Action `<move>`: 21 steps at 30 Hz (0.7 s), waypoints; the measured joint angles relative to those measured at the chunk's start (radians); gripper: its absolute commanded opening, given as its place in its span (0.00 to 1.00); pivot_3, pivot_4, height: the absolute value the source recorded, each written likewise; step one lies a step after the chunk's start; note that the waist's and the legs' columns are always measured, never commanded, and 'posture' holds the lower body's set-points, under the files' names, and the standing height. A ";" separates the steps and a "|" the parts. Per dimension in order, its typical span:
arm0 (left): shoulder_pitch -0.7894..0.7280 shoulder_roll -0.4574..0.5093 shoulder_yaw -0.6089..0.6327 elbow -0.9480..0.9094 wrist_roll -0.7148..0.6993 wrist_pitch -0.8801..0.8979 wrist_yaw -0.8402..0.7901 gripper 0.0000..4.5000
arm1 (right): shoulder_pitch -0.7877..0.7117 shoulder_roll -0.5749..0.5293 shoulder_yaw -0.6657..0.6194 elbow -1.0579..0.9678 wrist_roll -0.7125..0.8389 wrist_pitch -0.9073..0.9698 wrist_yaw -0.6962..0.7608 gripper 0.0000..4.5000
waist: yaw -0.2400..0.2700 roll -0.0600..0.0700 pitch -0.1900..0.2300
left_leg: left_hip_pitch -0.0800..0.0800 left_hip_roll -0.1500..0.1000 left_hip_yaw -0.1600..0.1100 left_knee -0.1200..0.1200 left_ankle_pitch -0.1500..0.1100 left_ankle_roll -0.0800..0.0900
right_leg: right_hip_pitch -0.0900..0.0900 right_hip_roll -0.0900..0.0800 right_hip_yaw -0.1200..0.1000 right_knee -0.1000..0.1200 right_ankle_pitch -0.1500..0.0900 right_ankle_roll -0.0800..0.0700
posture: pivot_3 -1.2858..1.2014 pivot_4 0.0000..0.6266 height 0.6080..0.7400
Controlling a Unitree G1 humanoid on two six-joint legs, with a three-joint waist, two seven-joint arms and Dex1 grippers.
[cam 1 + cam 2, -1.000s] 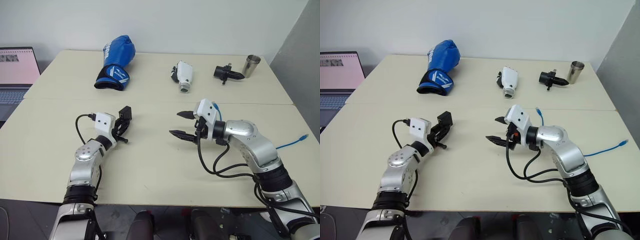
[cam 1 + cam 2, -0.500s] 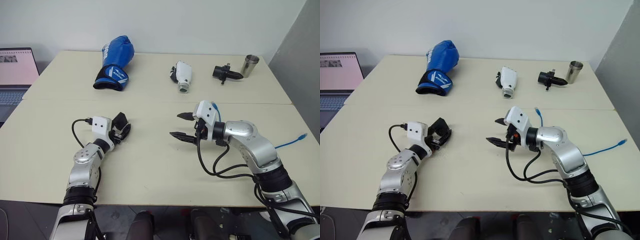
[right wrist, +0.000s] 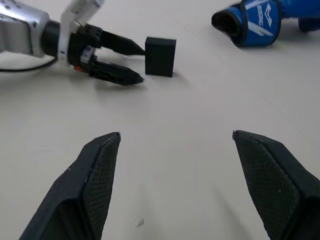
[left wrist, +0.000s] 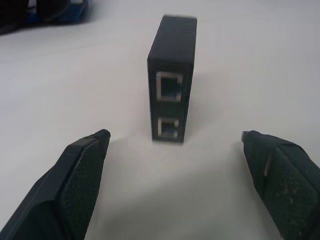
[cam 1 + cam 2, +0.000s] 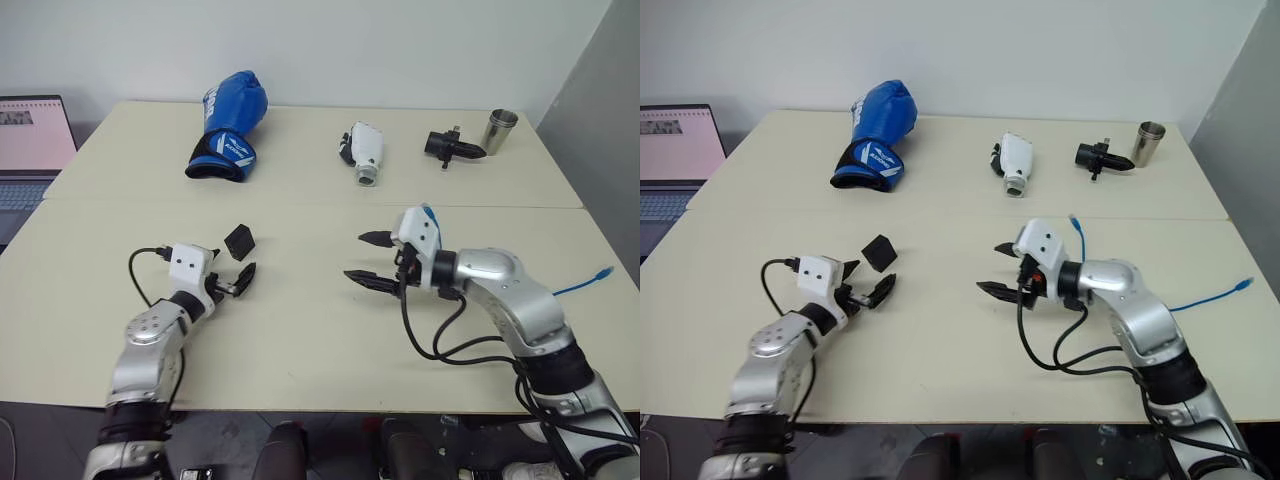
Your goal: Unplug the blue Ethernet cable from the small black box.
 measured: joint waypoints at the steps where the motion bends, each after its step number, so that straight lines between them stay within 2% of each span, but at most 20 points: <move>1: 0.033 0.030 0.000 -0.055 -0.002 0.020 -0.022 1.00 | 0.033 -0.023 -0.029 -0.016 0.010 0.004 0.003 0.84 | 0.003 0.000 0.000 | 0.000 0.000 0.000 0.000 0.000 0.000 | 0.001 0.000 0.000 0.000 0.000 0.000 | 0.52 0.24 1.00; 3: 0.055 0.058 -0.001 -0.101 -0.004 0.035 -0.045 1.00 | 0.059 -0.043 -0.061 -0.026 0.017 0.008 0.004 0.84 | 0.003 0.000 0.000 | 0.001 0.000 0.000 0.000 0.000 0.000 | 0.001 0.000 0.000 0.000 0.000 0.000 | 0.52 0.24 1.00; 6: 0.124 0.184 -0.019 -0.230 -0.039 0.122 -0.161 1.00 | 0.140 -0.113 -0.145 -0.085 0.072 0.011 0.043 0.84 | 0.001 0.000 0.000 | 0.001 0.000 0.000 -0.001 0.000 0.000 | 0.001 0.001 0.000 0.000 0.000 0.000 | 0.52 0.24 1.00; 9: 0.143 0.253 -0.020 -0.281 -0.062 0.143 -0.254 1.00 | 0.187 -0.191 -0.219 -0.124 0.138 0.029 0.102 0.84 | 0.000 0.001 0.000 | 0.003 0.000 0.001 -0.001 0.000 0.000 | 0.002 0.001 0.000 0.000 0.000 0.000 | 0.52 0.24 1.00; 16: 0.044 0.344 0.032 -0.264 -0.140 0.172 -0.373 1.00 | 0.190 -0.330 -0.359 -0.164 0.254 0.080 0.179 0.84 | -0.001 0.001 0.000 | 0.006 0.001 0.001 -0.001 0.000 0.000 | 0.004 0.002 0.001 0.000 0.000 0.000 | 0.52 0.24 1.00; 21: -0.022 0.377 0.048 -0.228 -0.169 0.190 -0.425 1.00 | 0.185 -0.356 -0.375 -0.164 0.287 0.105 0.179 0.84 | -0.001 0.001 0.000 | 0.005 0.001 0.002 -0.001 0.000 0.000 | 0.004 0.002 0.001 0.000 0.000 0.001 | 0.52 0.24 1.00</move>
